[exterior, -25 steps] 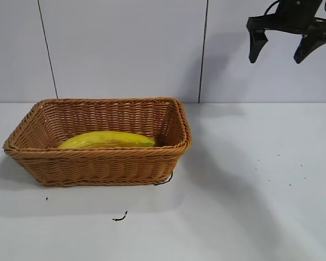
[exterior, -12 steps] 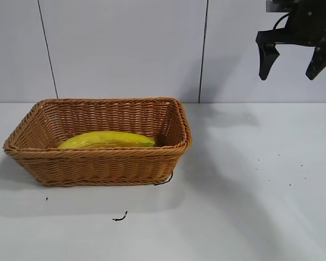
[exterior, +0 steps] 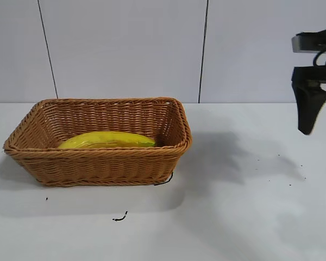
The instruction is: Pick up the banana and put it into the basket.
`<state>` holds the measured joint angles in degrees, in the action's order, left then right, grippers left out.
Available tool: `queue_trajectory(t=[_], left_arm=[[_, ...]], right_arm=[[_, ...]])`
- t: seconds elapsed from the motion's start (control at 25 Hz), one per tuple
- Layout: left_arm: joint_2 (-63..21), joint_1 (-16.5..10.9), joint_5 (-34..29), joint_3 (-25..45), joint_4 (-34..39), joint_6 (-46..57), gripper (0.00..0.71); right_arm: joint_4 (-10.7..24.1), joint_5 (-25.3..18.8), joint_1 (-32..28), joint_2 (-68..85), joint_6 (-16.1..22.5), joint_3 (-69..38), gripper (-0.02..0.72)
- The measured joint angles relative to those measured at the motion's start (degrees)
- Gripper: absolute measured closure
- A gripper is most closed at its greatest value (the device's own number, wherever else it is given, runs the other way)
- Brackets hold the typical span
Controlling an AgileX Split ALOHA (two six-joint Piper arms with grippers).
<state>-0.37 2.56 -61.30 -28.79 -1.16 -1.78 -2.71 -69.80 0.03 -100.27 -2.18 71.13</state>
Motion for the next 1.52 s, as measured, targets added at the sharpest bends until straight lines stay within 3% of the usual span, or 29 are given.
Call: queue_trajectory(t=[0.36,0.68,1.2,1.52], left_arm=[[0.00,0.00,0.00,0.00,0.00,0.00,0.075],[0.00,0.00,0.00,0.00,0.00,0.00,0.075],[0.00,0.00,0.00,0.00,0.00,0.00,0.075],[0.00,0.00,0.00,0.00,0.00,0.00,0.075]], right_arm=[[-0.61,0.24,0.00,26.78,-0.08,-25.04,0.014],[-0.65,10.84,0.00,54.78,-0.42,-40.64,0.014],[-1.04,11.10,0.00,92.94,-1.27,-42.49,0.014],[-1.04,11.10,0.00,100.53,-1.31,-42.60,0.014]])
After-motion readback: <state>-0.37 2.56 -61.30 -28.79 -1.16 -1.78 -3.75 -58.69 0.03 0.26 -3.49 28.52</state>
